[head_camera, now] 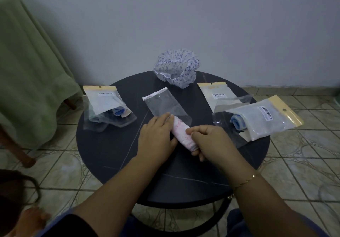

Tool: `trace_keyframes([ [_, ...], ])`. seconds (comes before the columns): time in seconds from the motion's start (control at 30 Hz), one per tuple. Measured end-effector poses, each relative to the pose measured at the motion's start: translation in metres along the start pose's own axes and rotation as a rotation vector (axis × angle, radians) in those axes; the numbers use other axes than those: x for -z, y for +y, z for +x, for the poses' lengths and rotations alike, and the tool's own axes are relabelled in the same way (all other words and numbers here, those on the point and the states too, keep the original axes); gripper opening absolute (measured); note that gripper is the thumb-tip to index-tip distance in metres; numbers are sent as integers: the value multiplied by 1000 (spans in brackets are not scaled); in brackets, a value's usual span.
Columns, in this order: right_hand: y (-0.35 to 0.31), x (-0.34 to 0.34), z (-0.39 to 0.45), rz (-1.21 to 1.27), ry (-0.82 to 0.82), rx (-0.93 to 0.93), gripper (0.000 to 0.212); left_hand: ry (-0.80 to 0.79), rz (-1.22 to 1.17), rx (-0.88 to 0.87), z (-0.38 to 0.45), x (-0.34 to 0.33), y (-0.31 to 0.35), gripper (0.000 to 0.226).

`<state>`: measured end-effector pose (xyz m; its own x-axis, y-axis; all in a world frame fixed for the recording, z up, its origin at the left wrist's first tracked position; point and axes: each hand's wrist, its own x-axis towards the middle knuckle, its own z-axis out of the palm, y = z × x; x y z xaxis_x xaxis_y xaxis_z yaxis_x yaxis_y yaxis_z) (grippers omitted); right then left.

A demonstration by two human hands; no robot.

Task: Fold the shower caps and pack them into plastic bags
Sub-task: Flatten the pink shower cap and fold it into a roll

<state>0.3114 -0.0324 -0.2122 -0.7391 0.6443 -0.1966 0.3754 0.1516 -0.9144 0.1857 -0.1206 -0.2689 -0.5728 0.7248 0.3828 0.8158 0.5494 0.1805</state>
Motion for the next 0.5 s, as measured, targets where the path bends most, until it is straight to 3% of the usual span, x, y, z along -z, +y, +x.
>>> trace_keyframes([
  [0.17, 11, -21, 21, 17, 126, 81, 24, 33, 0, -15, 2, -6, -4, 64],
  [0.33, 10, -38, 30, -38, 279, 221, 3, 85, 6, -32, 3, -6, -5, 57],
  [0.4, 8, -42, 32, -97, 280, 280, 2, 89, -10, -38, 3, -5, -5, 56],
  [0.5, 10, -45, 35, -168, 193, 346, 17, 93, -20, -47, 4, -3, -8, 50],
])
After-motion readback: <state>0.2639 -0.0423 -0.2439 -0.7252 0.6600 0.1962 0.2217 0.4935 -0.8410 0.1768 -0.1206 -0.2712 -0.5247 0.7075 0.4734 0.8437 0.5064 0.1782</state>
